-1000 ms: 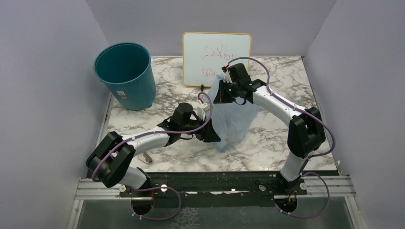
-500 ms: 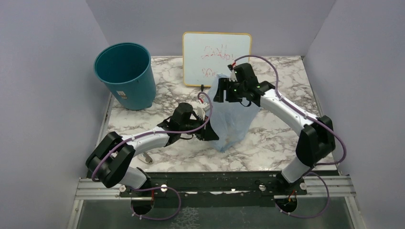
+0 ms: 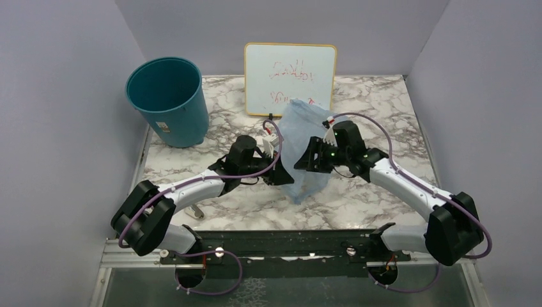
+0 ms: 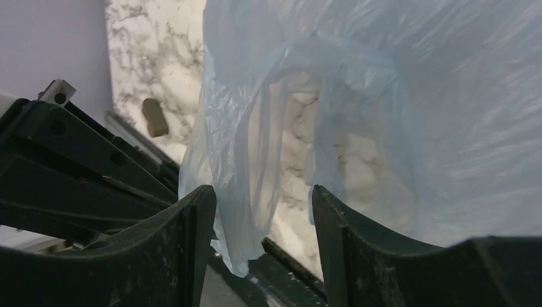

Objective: Put the trash bags into the trash bin

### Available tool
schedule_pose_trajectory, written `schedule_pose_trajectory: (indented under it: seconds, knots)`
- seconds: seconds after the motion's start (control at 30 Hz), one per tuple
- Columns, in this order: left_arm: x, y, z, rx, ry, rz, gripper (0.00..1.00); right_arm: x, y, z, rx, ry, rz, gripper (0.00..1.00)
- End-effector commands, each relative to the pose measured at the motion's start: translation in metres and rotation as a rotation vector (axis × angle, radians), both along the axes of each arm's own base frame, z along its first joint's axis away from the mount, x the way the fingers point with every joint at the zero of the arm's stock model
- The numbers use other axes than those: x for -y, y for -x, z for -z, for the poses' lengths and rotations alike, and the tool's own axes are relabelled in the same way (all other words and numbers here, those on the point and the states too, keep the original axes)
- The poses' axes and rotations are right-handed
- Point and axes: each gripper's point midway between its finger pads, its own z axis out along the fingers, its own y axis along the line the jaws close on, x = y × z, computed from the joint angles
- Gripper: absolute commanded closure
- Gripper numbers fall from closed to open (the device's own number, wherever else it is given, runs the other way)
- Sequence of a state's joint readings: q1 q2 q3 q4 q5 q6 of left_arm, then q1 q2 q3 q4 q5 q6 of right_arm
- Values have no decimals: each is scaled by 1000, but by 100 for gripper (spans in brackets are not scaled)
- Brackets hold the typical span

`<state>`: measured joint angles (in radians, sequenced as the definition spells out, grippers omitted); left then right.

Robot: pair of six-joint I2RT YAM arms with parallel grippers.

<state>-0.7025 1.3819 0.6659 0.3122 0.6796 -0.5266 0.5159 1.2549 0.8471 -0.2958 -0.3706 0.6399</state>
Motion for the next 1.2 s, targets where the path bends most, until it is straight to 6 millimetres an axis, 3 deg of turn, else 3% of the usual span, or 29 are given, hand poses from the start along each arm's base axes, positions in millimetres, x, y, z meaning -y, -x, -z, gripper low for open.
schedule_pose_trajectory:
  seconds: [0.0,0.1,0.27,0.4,0.5,0.6,1.0,1.17]
  knots:
    - [5,-4,-20,57,41,1,100,-36,0,-30,-20,-222,-85,42]
    - [4,-3,-22,59,44,1,100,-46,-7,-33,-52,-243,-102,52]
    - [1,-3,-19,58,39,-14,97,-53,-13,-35,-53,-283,-103,81]
    - [0,-3,-22,64,43,-30,58,-52,-16,-28,-82,-264,-81,99]
    - [-1,0,-26,77,57,-16,39,-53,-18,-32,-85,-289,-57,100]
    - [0,2,-29,77,79,-8,35,-58,-21,-45,-68,-345,-58,100]
    - [10,19,-50,157,174,168,31,-70,-38,-58,-67,-360,-73,100]
    - [10,14,-39,159,146,156,33,-72,-39,-59,-72,-361,-87,99]
